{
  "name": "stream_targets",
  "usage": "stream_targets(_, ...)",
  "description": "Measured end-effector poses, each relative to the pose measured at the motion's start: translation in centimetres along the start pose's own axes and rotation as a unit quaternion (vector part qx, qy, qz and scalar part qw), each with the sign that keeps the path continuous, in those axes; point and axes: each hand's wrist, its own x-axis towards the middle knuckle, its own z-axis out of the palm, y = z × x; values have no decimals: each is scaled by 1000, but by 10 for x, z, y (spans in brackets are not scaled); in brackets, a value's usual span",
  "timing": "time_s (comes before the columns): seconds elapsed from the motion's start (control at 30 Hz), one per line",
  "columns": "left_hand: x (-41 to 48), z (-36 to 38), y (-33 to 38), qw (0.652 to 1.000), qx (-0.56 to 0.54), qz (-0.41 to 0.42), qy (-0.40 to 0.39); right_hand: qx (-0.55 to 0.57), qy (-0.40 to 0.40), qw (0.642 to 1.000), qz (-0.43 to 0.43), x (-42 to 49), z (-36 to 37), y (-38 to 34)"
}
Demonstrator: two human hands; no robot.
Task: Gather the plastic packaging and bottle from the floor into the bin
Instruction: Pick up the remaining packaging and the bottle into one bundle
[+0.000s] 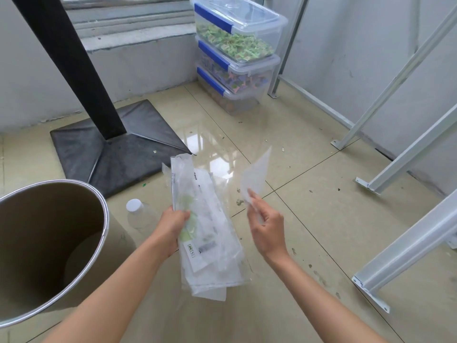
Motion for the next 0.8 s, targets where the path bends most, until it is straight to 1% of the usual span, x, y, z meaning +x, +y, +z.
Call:
stream_targets(0.07, -13, 3, 1, 999, -39, -26, -25, -50, -68, 992, -89, -15, 4, -19)
stream_targets(0.13, -27, 5, -1, 995, -58, -44, -62, -110, -134, 977, -127, -32, 10, -31)
stream_targets(0.2, -36, 5, -6, 993, -71, -54, -83, -146, -197, 961, -132, -50, 16, -34)
stream_targets(0.27, -43, 3, -10, 989, -102, -54, -97, -149, -238, 952, -123, -62, 17, -31)
stream_targets(0.33, -51, -2, -15, 986, -128, -48, -95, -129, -257, 952, -102, -70, 14, -34)
stream_targets(0.47, -65, -14, -19, 989, -100, -50, -93, -128, -302, 939, -103, -81, 9, -43)
stream_targets(0.53, -67, -13, -25, 994, -82, -30, -59, -126, -319, 934, -100, -86, 9, -44)
stream_targets(0.6, -72, -9, -32, 999, -43, -18, -5, -113, -314, 939, -82, -86, 8, -47)
stream_targets(0.63, -75, -8, -37, 999, -28, -18, 6, -107, -305, 944, -69, -85, 8, -50)
stream_targets(0.8, -85, -17, -69, 998, -29, -45, -25, -136, -251, 958, -19, -74, 16, -53)
